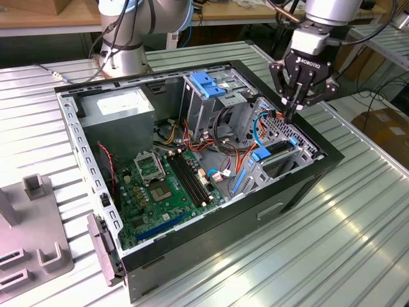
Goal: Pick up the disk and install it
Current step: 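Insert the first disk wire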
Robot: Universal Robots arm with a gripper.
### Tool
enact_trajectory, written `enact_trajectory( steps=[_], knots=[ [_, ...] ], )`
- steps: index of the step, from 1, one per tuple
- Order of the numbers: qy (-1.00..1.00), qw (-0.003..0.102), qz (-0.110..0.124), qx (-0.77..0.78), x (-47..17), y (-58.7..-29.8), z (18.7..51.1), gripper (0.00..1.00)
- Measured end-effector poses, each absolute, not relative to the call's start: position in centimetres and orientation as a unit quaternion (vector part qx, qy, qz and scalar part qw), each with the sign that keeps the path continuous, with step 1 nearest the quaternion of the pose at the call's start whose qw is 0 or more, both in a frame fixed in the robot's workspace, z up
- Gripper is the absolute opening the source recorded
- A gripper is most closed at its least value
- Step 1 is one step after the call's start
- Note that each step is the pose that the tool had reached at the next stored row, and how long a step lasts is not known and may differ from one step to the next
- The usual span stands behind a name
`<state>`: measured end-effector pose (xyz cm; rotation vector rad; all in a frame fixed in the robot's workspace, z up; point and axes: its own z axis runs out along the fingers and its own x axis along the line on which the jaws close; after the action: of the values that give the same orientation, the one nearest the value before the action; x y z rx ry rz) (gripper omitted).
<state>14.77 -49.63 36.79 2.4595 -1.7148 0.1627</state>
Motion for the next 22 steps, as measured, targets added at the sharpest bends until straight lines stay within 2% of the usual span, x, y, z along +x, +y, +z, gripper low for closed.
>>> enact_trajectory(
  steps=[4, 9, 22],
  knots=[
    [-0.581, 0.072, 0.054, 0.809, 14.77, -49.67, 36.7, 0.16],
    [-0.587, 0.066, 0.05, 0.806, 14.71, -50.16, 36.55, 0.16],
    [-0.686, 0.072, 0.041, 0.723, 14.64, -50.16, 35.81, 0.16]
  ],
)
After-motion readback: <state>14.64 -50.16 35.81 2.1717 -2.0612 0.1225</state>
